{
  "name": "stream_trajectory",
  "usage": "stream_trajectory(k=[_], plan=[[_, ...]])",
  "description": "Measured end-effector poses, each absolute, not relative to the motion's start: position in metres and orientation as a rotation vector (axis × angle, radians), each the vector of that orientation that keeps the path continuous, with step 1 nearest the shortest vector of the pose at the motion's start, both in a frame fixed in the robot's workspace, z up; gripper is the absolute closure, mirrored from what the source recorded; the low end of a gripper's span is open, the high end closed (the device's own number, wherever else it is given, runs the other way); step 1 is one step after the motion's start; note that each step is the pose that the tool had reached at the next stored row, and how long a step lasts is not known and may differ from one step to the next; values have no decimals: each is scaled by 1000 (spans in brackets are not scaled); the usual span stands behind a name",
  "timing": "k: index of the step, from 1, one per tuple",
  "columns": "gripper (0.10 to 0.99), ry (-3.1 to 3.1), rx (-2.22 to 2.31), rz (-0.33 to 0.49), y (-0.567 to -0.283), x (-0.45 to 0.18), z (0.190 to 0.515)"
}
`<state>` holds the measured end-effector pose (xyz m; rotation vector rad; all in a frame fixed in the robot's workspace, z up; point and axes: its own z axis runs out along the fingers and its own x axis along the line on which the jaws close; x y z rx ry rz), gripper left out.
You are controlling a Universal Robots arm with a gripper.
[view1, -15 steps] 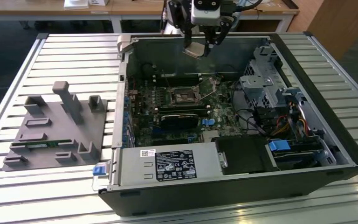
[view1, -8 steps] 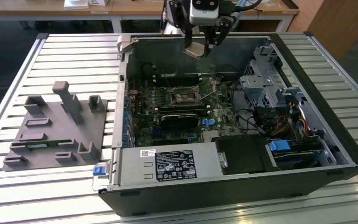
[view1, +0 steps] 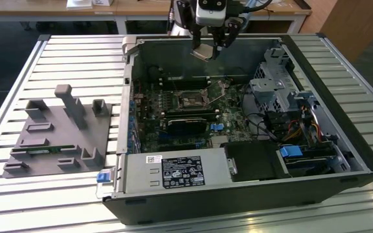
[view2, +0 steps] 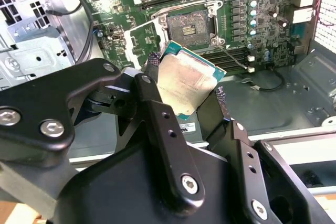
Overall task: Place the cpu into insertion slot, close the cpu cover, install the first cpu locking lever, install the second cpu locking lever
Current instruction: 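Place the cpu into insertion slot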
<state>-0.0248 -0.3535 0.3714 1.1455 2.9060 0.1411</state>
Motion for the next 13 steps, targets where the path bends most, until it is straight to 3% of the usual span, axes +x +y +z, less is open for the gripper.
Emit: stream_trajectory(k=[13], plan=[[545, 2871, 1224, 140, -353, -25, 371]])
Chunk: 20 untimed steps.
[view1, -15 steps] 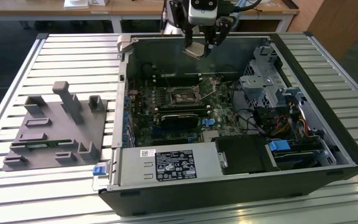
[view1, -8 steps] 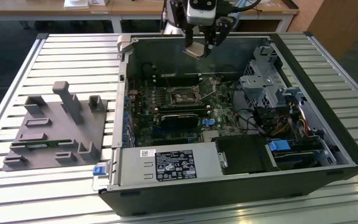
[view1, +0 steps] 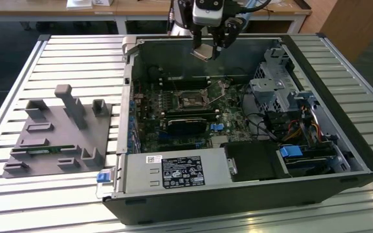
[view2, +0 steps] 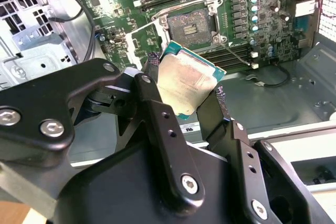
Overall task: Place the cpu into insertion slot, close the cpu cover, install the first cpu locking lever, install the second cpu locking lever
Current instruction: 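Place the cpu into insertion slot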
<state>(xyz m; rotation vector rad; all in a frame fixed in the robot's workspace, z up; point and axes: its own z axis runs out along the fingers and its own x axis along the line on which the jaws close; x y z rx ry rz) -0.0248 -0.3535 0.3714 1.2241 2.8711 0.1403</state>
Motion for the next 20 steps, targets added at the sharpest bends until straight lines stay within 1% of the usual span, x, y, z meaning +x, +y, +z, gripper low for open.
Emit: stream_trajectory(k=[20], plan=[[545, 2817, 1336, 139, -353, -25, 371]])
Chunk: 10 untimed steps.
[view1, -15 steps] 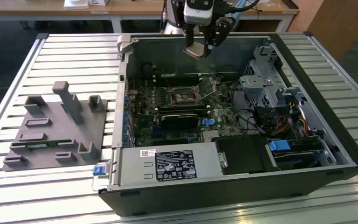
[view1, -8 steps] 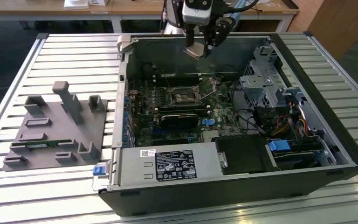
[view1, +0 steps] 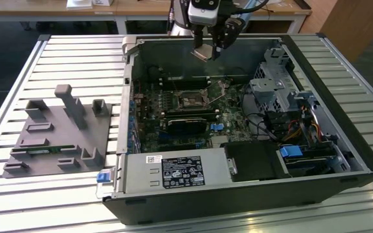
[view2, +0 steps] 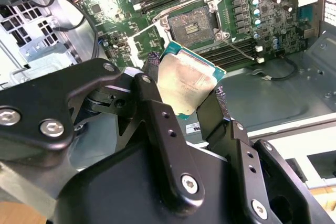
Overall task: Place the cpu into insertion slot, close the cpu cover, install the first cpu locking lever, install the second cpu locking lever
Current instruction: 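Place the cpu into insertion slot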
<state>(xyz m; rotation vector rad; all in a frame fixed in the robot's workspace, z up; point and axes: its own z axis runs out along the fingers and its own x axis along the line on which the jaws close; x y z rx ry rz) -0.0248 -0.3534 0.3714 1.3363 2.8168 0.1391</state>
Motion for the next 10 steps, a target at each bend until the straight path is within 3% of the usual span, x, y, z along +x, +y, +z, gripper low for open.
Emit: stream_trajectory(k=[10], plan=[[545, 2788, 1392, 138, -353, -25, 371]])
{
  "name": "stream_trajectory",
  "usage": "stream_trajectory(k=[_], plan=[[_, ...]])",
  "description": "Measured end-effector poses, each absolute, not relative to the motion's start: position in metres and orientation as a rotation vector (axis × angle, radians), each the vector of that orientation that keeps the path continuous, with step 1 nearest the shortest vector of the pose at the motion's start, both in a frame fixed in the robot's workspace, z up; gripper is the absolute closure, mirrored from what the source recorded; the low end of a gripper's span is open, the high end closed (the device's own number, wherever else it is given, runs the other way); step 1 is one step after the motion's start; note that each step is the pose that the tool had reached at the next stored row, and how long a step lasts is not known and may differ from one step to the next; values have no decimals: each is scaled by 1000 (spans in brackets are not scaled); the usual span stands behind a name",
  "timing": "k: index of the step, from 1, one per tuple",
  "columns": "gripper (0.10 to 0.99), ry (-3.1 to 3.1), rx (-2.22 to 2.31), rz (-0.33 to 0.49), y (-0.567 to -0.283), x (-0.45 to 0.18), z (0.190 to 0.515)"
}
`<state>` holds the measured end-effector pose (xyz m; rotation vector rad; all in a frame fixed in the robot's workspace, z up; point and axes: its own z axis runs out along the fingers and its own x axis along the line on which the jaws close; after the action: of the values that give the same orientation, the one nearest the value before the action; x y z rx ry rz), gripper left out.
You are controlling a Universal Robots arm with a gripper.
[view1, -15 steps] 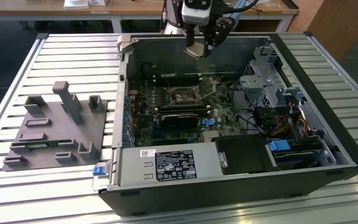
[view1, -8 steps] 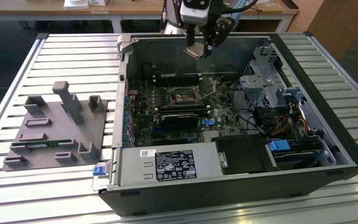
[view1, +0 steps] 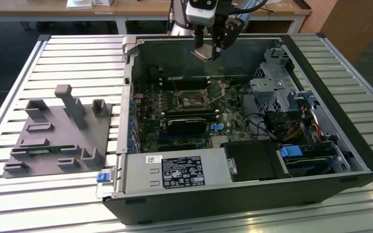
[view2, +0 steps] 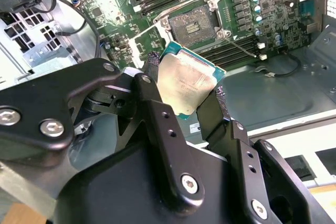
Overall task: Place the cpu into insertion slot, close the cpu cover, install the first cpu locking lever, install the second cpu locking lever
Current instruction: 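Place the cpu into insertion slot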
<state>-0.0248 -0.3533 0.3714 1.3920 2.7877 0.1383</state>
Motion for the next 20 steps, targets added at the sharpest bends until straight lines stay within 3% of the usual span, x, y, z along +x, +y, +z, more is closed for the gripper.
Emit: stream_trajectory(k=[20], plan=[[545, 2717, 1517, 136, -353, -25, 371]])
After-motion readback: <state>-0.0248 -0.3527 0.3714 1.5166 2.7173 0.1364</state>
